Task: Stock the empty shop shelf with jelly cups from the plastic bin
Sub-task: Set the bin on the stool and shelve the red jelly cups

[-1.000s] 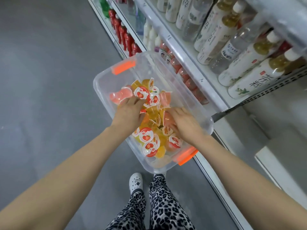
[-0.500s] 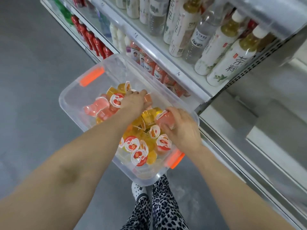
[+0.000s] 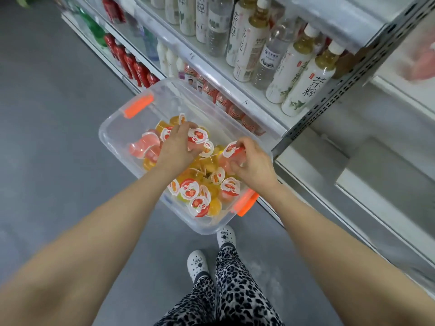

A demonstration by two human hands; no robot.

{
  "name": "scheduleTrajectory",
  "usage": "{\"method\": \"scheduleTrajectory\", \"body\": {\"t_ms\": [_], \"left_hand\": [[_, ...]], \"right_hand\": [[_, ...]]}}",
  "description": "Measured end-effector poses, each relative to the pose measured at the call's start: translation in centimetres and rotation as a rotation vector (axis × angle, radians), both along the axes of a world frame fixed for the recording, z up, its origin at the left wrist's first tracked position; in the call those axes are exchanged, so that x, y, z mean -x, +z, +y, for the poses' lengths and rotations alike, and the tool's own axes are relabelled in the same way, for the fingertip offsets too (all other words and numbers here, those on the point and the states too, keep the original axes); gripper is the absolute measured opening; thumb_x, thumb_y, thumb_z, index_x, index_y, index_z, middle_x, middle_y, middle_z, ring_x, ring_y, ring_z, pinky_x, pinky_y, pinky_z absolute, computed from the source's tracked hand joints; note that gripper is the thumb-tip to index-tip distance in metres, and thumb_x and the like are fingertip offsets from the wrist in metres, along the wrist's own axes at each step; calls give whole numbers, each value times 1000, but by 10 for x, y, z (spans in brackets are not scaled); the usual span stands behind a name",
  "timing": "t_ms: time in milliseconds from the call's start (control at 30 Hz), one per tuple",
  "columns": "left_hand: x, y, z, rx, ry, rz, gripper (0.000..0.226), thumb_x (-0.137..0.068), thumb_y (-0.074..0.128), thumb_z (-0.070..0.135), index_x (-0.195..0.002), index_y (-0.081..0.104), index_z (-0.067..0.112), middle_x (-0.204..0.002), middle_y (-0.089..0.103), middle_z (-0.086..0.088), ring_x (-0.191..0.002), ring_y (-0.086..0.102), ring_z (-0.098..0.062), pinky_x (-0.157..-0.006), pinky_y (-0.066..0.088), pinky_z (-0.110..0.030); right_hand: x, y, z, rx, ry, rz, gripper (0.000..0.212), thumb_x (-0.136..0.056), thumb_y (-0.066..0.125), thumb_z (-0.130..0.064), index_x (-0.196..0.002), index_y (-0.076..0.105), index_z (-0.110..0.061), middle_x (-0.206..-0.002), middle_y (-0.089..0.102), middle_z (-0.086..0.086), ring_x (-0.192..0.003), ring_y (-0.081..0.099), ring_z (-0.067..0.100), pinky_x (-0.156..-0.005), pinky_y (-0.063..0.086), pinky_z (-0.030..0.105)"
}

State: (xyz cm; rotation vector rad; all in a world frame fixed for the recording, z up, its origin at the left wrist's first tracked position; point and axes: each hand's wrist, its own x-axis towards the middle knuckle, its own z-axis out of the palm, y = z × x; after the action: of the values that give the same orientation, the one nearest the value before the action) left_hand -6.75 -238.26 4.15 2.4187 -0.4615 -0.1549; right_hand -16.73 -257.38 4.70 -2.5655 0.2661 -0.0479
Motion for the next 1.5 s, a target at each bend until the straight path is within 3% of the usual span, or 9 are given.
{"method": "scheduleTrajectory", "body": {"t_ms": [167,400,633,900,1067,1200,1500], "left_hand": [[26,30,11,-2,-20,-35,61,-82,74,33,-135,49,16,-132,56,-8,-117,55,-27,-95,44,-37],[64,72,-14,57,-165,-98,62,-78,77,36,-131,53,16,-124,58,-5,-110,55,-23,-87,40,-29],[90,111,-84,50,-398,-140,65,-78,76,34,-135,50,19,-128,55,-5,-117,53,-22,-95,42,-33],[112,152,-192,73,-575,-226,62,-80,72,33,-136,51,17,-126,57,-6,-115,54,-22,-93,41,-30],[115,182,-268,112,-613,-294,60,-79,69,37,-134,52,19,-126,57,-1,-114,55,-16,-92,42,-27],[111,202,-325,136,-581,-360,59,-82,65,41,-135,52,20,-128,57,1,-118,53,-16,-97,46,-34],[86,215,-425,96,-452,-413,57,-79,63,38,-133,52,24,-129,58,1,-119,52,-19,-96,42,-30]], "right_hand": [[27,25,-4,-53,-50,-41,40,-80,69,-26,-115,49,-23,-111,60,-7,-95,57,14,-77,42,27],[74,76,-25,-22,-118,-246,33,-80,69,-31,-108,52,-24,-101,59,-10,-89,55,9,-78,49,37],[120,138,-89,51,-248,-429,32,-82,70,-42,-104,53,-28,-97,61,-10,-83,55,9,-73,48,31],[154,188,-191,67,-447,-520,29,-80,68,-37,-102,54,-25,-96,64,-8,-84,59,12,-77,50,33],[157,215,-265,45,-560,-502,23,-81,66,-36,-100,53,-29,-96,66,-14,-84,61,8,-79,49,30],[140,228,-327,-12,-612,-453,26,-80,65,-41,-100,53,-31,-94,67,-13,-88,63,13,-82,51,32],[77,219,-422,-6,-543,-360,29,-81,66,-39,-102,56,-22,-94,67,-4,-90,61,22,-81,47,32]]}}
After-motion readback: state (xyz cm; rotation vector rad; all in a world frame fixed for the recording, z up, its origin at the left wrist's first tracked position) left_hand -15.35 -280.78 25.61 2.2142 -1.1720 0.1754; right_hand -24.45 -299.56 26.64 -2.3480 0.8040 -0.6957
